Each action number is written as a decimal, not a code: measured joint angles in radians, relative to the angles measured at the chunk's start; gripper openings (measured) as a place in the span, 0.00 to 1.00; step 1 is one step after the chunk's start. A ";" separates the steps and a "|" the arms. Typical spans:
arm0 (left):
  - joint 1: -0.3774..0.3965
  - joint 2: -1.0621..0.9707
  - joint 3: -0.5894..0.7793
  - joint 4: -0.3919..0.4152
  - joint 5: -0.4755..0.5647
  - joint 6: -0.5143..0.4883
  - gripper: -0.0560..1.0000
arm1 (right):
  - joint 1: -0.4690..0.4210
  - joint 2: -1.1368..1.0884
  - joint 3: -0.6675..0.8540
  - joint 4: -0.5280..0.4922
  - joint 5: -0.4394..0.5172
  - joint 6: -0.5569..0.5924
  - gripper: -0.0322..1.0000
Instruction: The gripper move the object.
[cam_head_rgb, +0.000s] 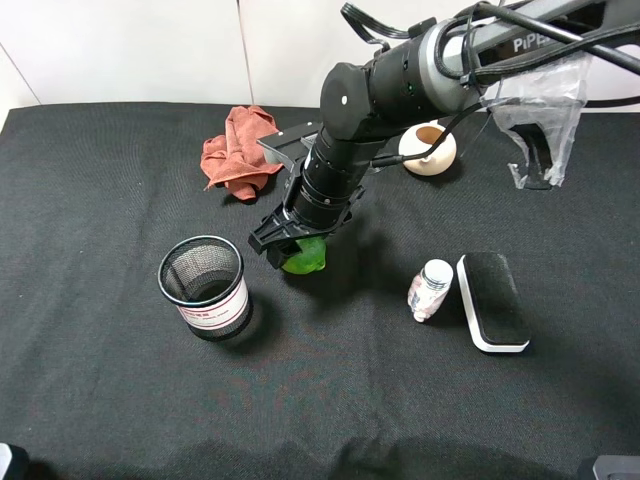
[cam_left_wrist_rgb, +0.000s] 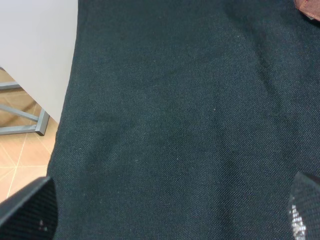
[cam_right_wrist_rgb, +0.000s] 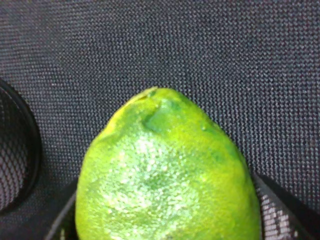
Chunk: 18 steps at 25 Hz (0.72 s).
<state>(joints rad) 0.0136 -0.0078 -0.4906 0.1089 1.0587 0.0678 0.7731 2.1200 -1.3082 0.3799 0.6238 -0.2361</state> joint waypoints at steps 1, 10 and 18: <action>0.000 0.000 0.000 0.000 0.000 0.000 0.98 | 0.000 0.000 0.000 0.000 0.001 0.000 0.49; 0.000 0.000 0.000 0.000 0.000 0.000 0.98 | 0.000 0.000 0.000 -0.003 0.009 0.000 0.59; 0.000 0.000 0.000 0.000 0.000 0.000 0.98 | 0.000 0.000 0.000 -0.006 0.024 0.000 0.68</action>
<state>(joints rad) 0.0136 -0.0078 -0.4906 0.1089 1.0587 0.0678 0.7731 2.1200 -1.3082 0.3738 0.6477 -0.2361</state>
